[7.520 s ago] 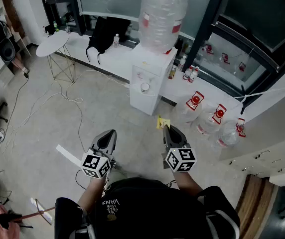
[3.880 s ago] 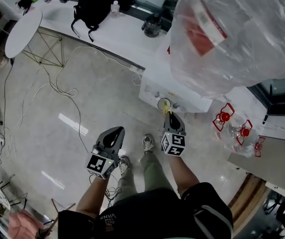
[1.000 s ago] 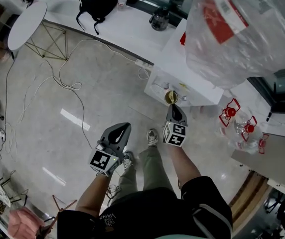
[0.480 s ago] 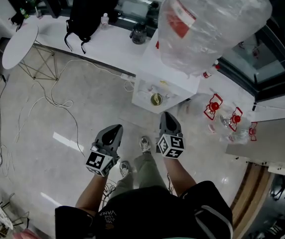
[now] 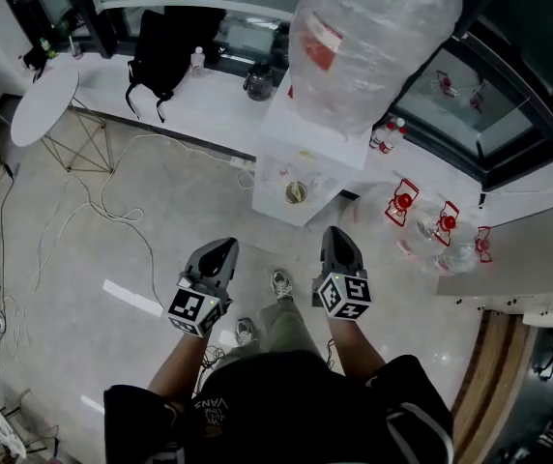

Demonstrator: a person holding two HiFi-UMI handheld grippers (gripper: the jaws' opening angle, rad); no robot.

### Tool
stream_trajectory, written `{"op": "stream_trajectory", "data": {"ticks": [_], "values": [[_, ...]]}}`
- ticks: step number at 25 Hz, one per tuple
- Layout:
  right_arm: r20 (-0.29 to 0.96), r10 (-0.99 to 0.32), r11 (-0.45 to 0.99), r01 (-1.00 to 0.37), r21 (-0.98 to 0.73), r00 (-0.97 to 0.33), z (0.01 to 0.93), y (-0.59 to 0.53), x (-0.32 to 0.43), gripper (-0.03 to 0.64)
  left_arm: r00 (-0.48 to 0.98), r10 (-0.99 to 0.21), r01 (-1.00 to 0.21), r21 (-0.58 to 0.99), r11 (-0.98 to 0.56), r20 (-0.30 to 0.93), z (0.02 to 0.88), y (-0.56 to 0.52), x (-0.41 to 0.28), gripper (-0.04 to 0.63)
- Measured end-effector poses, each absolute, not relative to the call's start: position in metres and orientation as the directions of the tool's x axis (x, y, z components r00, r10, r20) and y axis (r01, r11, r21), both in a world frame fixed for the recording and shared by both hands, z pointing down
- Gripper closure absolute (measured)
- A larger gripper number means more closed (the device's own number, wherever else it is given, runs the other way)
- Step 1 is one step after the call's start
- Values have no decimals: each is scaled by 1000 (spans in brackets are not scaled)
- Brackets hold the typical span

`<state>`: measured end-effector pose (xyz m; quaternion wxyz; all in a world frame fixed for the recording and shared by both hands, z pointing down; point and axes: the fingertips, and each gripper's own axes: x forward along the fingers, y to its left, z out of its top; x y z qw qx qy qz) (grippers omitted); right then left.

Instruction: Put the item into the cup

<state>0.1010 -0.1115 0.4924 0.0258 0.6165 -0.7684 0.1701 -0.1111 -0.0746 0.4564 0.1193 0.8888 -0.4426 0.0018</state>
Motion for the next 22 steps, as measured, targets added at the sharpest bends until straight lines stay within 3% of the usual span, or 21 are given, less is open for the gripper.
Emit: {"op": "stream_trajectory", "data": {"ticks": [22], "values": [[226,-938,228,-958,-172,-264,434,24,70,569,620,-779,-781,177,-600,93,413,33,-149,575]]}}
